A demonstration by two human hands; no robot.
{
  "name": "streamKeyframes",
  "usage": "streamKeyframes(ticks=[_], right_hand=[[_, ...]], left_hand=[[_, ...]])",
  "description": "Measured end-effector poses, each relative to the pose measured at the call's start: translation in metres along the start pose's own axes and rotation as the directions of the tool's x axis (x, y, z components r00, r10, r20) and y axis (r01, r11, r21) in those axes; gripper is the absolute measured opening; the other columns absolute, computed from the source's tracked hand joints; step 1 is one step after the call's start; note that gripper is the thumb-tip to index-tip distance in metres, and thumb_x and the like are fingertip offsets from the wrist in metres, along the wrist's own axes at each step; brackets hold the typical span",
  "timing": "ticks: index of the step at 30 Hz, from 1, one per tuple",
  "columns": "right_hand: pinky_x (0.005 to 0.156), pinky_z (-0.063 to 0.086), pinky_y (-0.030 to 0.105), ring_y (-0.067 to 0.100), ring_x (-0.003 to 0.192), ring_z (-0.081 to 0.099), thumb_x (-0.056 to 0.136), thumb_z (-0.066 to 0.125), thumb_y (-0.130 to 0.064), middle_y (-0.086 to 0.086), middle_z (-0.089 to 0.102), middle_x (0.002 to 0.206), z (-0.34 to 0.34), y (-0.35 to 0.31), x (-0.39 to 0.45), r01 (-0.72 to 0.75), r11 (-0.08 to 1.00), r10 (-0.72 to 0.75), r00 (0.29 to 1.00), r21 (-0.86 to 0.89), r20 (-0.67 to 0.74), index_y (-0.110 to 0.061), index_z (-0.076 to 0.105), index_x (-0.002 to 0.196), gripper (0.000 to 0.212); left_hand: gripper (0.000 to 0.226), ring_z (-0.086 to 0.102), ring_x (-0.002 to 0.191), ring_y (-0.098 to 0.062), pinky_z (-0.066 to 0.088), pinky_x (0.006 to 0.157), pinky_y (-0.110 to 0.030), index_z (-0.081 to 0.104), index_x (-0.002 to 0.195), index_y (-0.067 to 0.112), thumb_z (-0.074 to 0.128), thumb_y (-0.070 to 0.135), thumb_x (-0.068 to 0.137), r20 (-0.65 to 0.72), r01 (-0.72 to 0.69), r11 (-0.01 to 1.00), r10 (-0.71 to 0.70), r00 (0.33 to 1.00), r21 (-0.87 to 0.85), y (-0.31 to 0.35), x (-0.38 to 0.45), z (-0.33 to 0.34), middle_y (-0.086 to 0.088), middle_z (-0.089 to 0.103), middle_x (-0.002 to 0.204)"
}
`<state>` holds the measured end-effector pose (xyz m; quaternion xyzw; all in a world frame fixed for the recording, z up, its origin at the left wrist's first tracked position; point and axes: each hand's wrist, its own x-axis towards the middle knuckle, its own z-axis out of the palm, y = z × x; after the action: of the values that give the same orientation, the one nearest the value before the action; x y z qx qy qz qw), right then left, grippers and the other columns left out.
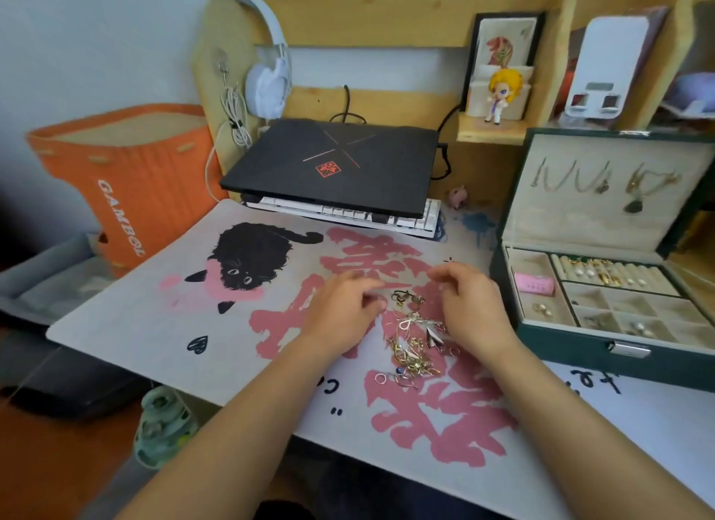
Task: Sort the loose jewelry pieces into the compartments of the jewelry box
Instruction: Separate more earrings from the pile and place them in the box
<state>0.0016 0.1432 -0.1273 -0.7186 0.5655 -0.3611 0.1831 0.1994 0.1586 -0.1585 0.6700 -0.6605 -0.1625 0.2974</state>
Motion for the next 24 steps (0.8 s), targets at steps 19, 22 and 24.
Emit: streamKeyframes(ticks=[19,22,24], right_hand=[[0.093,0.049,0.029,0.015,0.103,0.062,0.096,0.044,0.003,-0.002,0.069,0.108,0.015,0.022,0.003,-0.115,0.985,0.118,0.993,0.127,-0.017,-0.015,0.074,0.109,0.037],[0.092,0.049,0.028,0.015,0.102,0.062,0.096,0.044,0.004,-0.002,0.069,0.107,0.015,0.023,0.003,-0.116,0.983,0.119,0.993,0.146,-0.012,-0.015,0.074,0.108,0.037],[0.091,0.048,0.027,0.014,0.102,0.062,0.095,0.045,0.004,-0.003,0.069,0.106,0.015,0.024,0.003,-0.117,0.981,0.12,0.993,0.153,-0.01,-0.015,0.074,0.108,0.037]], left_hand=[[0.021,0.073,0.106,-0.009,0.055,0.098,-0.027,0.08,0.107,0.024,0.069,0.011,0.096,-0.168,-0.053,0.717,-0.091,0.982,-0.695,-0.003,-0.008,-0.022,0.007,0.081,0.102],[0.02,0.075,0.103,-0.019,0.057,0.098,-0.034,0.078,0.109,0.015,0.067,0.006,0.096,-0.159,-0.068,0.651,-0.081,0.984,-0.756,-0.003,-0.009,-0.021,-0.002,0.081,0.101],[0.019,0.077,0.101,-0.027,0.058,0.097,-0.041,0.077,0.108,0.013,0.065,0.003,0.097,-0.14,-0.069,0.564,-0.083,0.987,-0.823,-0.003,-0.009,-0.02,-0.01,0.079,0.103]])
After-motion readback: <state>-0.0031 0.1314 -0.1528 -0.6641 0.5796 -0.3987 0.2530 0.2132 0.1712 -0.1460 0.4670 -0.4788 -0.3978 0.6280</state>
